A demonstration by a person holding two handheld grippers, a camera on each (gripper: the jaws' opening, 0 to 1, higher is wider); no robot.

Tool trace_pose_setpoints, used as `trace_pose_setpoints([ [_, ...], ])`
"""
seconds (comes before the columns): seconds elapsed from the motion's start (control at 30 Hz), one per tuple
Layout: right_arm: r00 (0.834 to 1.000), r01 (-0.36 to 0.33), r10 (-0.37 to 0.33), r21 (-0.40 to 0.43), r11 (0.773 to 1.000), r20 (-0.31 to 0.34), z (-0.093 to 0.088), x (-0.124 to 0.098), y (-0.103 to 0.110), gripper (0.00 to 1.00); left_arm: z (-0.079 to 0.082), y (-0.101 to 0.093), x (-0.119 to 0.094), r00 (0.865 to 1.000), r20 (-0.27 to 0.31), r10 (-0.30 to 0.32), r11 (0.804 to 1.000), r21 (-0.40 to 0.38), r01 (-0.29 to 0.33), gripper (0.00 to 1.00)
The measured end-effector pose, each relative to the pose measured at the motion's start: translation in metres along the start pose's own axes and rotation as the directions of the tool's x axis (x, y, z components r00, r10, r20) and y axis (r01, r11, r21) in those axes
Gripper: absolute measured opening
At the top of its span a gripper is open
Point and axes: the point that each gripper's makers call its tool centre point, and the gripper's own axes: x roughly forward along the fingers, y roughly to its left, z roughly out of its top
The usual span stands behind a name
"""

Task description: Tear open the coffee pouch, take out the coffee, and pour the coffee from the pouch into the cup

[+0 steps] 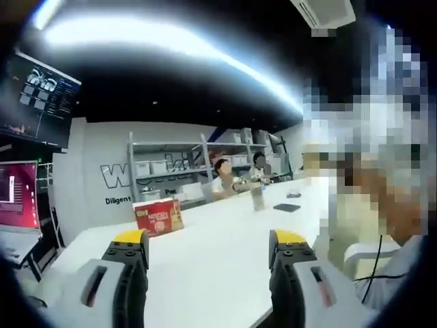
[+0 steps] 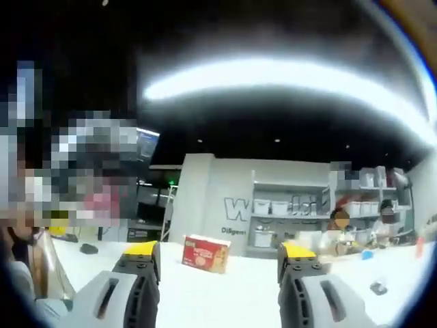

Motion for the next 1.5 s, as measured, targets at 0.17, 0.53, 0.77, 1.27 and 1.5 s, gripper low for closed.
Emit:
trace_pose_setpoints([
  [0.17, 1.000, -0.015, 0.015, 0.005, 1.000, -0.016, -0.009, 0.013, 0.005, 0.69, -0.012, 0.001, 0.005, 1.000, -0.024, -0.006, 1.000, -0.015, 0.005, 0.73],
  [0.53, 0.997, -0.053, 0.054, 0.028, 0.998, -0.055, -0.031, 0.047, 0.013, 0.70, -0.021, 0.027, 0.014, 0.999, -0.033, 0.026, 0.999, -0.039, -0.028, 0.73],
  [0.77, 0.994, -0.075, 0.079, 0.051, 0.996, -0.079, -0.052, 0.065, 0.019, 0.70, -0.027, 0.038, 0.019, 0.998, -0.037, 0.042, 0.998, -0.054, -0.044, 0.73],
  [1.27, 0.984, -0.135, 0.145, 0.096, 0.986, -0.105, -0.085, 0.086, 0.035, 0.69, -0.047, 0.041, 0.035, 0.995, -0.084, 0.045, 0.996, -0.075, -0.051, 0.72],
  [1.5, 0.983, -0.138, 0.147, 0.085, 0.987, -0.110, -0.088, 0.084, 0.037, 0.69, -0.022, 0.062, 0.053, 0.998, -0.038, 0.053, 0.998, -0.041, -0.054, 0.72],
])
